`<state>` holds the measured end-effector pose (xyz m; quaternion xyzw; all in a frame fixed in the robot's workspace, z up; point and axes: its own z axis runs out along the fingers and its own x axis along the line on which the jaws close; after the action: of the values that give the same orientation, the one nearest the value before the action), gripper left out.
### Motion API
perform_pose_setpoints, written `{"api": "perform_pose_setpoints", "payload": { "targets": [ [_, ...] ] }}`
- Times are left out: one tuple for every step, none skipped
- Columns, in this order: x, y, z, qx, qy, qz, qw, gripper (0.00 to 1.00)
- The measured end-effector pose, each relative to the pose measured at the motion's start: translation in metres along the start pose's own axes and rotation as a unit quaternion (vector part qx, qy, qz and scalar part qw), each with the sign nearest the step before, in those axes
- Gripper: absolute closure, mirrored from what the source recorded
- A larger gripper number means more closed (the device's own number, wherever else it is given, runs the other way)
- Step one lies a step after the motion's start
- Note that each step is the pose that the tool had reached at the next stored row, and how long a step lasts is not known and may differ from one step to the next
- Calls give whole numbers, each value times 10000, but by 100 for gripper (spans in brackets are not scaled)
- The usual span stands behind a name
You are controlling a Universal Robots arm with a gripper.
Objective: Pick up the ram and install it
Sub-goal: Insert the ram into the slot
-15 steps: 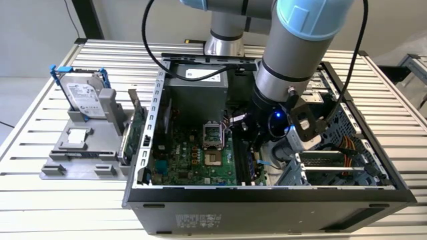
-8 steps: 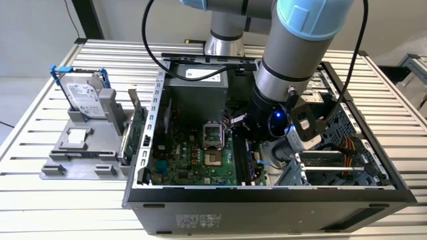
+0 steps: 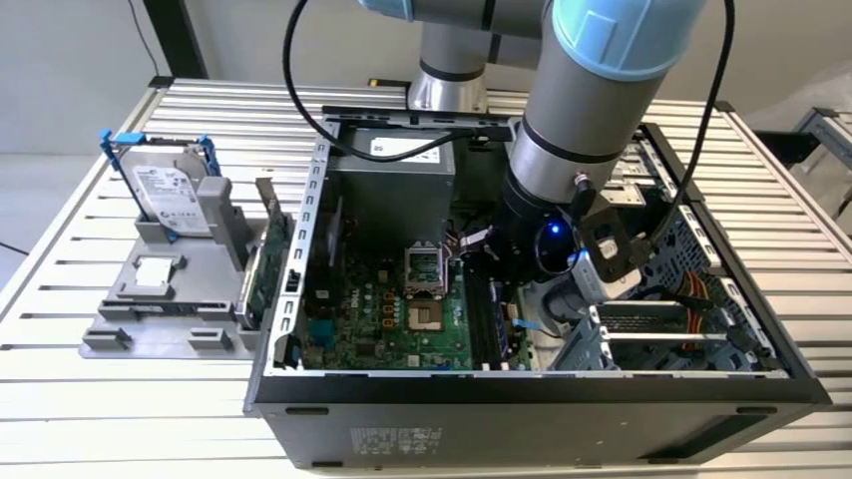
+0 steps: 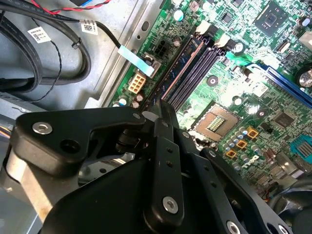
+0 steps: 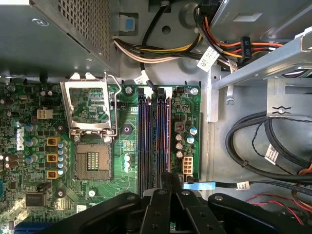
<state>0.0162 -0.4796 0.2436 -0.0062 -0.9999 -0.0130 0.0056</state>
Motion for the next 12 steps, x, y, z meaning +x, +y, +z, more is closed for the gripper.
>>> {"api": "perform_pose_setpoints", "payload": {
  "targets": [
    [0, 0, 0, 0, 0, 0, 10000, 100],
    [0, 0, 0, 0, 0, 0, 10000, 100],
    [0, 0, 0, 0, 0, 0, 10000, 100],
    [0, 0, 0, 0, 0, 0, 10000, 100],
    [0, 0, 0, 0, 0, -1, 10000, 100],
    [0, 0, 0, 1, 0, -30, 10000, 100],
    [1, 0, 0, 2, 3, -104, 9999, 100],
    [0, 0, 0, 3, 5, -197, 9998, 100],
    [1, 0, 0, 4, 7, -286, 9996, 100],
    [1, 0, 0, 5, 10, -376, 9993, 100],
    [0, 0, -1, 6, 12, -469, 9989, 100],
    [0, 0, 0, 7, 15, -564, 9984, 100]
  ]
}}
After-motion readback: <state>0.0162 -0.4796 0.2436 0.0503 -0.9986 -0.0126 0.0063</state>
